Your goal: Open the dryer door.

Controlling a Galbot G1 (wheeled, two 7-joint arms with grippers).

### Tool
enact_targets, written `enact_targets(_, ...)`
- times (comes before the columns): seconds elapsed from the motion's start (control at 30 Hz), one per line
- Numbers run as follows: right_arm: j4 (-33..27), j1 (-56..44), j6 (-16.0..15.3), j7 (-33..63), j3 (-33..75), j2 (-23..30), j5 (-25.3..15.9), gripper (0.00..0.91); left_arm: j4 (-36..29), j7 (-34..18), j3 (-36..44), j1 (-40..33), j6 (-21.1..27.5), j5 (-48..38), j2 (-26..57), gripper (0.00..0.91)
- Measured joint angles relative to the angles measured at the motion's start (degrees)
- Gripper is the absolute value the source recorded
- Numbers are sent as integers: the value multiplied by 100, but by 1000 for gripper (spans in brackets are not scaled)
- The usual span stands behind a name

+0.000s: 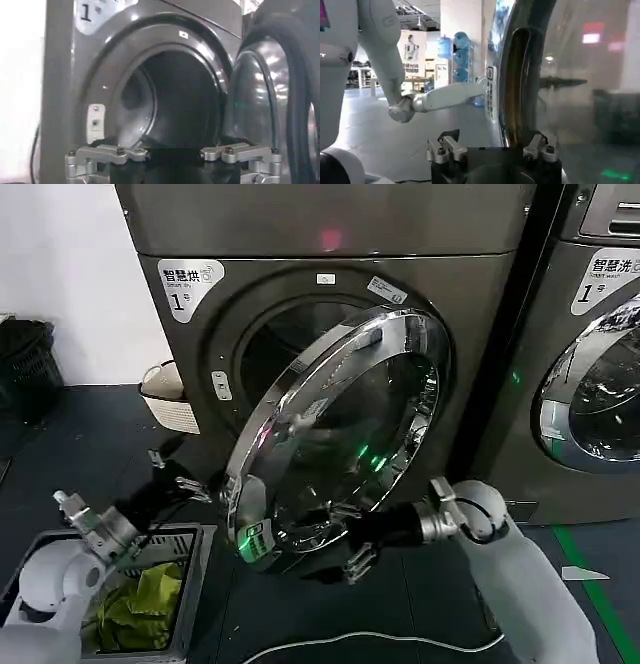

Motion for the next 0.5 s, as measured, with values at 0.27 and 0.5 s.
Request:
enact_targets(0.27,499,-736,47,101,1027,54,57,878,-85,159,224,2,-20,16,-63,907)
enact_targets(0.5,1003,-1452,189,386,2063,249,197,878,-200,338,396,32,-12,23,26,907)
